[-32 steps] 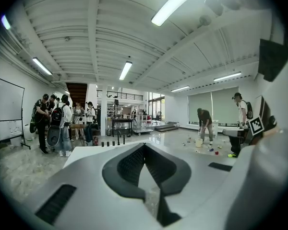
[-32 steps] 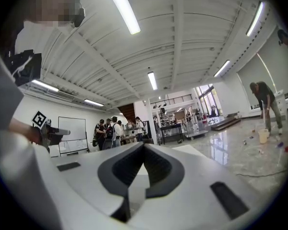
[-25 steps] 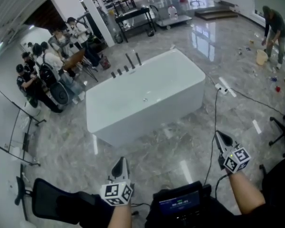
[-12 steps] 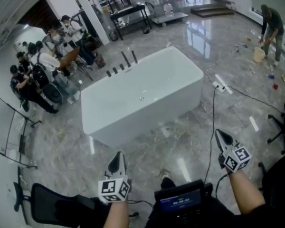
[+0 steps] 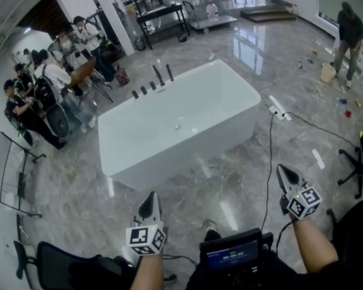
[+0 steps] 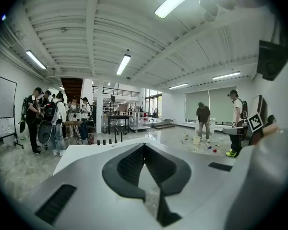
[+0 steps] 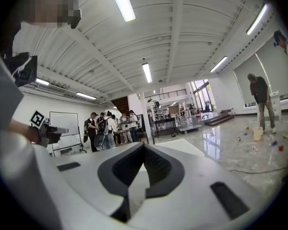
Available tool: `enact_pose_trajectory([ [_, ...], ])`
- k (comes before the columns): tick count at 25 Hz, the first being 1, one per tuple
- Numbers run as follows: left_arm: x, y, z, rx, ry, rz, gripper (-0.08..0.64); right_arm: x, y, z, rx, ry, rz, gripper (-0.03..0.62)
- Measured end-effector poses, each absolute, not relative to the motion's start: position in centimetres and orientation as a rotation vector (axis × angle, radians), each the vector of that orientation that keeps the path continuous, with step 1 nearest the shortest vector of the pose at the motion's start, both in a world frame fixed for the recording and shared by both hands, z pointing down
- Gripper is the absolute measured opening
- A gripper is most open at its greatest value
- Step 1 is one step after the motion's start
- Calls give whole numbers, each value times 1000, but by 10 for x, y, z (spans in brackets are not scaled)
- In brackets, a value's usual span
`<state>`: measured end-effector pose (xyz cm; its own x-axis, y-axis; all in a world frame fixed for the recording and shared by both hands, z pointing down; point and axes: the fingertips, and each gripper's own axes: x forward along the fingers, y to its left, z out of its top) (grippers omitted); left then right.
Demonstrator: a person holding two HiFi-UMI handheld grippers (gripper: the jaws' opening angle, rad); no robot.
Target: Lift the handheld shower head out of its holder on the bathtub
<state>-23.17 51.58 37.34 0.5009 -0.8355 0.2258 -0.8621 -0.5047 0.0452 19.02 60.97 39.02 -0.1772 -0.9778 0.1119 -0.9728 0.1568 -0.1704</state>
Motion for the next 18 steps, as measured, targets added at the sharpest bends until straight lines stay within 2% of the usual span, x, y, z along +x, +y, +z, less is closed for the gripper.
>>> enact_pose_trajectory([
  [18,-251,336,357,2666,-1392,148,8,152,456,355,-2060,2312,-177,3],
])
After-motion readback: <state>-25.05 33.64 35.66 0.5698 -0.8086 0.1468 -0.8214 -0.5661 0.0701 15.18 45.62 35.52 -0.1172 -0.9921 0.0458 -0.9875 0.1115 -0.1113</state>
